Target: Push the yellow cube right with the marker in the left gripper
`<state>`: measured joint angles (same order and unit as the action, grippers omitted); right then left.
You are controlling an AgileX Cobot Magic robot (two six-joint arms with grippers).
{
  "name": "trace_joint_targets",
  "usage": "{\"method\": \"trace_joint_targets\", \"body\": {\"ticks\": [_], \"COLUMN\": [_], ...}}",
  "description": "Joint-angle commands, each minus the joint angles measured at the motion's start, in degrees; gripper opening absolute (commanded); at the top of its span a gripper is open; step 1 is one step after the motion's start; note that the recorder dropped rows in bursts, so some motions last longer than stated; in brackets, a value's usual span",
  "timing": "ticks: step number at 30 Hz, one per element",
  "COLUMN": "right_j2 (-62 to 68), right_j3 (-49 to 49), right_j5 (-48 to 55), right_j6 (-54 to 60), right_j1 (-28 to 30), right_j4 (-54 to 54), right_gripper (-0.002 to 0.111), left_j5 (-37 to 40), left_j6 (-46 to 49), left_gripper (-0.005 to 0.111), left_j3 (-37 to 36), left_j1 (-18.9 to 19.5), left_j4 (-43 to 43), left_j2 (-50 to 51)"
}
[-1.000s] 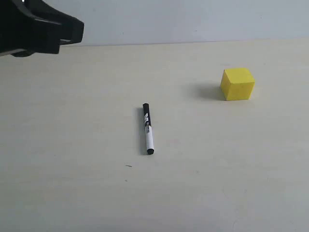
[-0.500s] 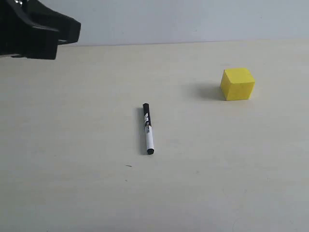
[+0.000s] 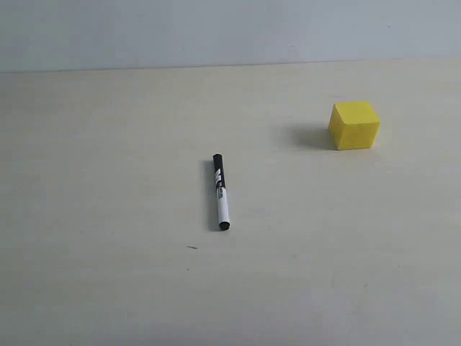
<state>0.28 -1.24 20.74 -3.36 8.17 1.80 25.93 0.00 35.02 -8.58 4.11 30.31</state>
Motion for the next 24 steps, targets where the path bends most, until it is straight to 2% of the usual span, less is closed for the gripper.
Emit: {"method": "trace_joint_targets", "body": {"ticks": [1,7,13,17,24], "right_j2": [-0.3,-0.3,-0.3,-0.3,-0.3], "right_j3": [0.2,0.2,0.2,0.2,0.2], "right_j5": [-0.2,-0.2,-0.2,-0.2,-0.2], "right_j6": [0.3,0.3,0.3,0.3,0.3], "right_j1": [0.1,0.1,0.1,0.1,0.1], "right_j4": [0.1,0.1,0.1,0.1,0.1], "right_gripper": [0.0,0.0,0.0,0.0,0.0], "left_j5": [-0.8,3.7,4.5,0.8,-10.8], "left_j6": [-4.7,-5.4,-5.4,-5.2,-3.4], "left_gripper": [0.0,0.0,0.0,0.0,0.0], "left_j3": [-5.9,-12.2,-17.3,-19.6,-27.6], "left_j1": [8.1,9.8,9.8,10.0,10.0], "left_j4": [-0.1,-0.1,-0.1,0.0,0.4], "left_j2": [-12.2,-24.9,-30.3,-30.3,-30.3]}}
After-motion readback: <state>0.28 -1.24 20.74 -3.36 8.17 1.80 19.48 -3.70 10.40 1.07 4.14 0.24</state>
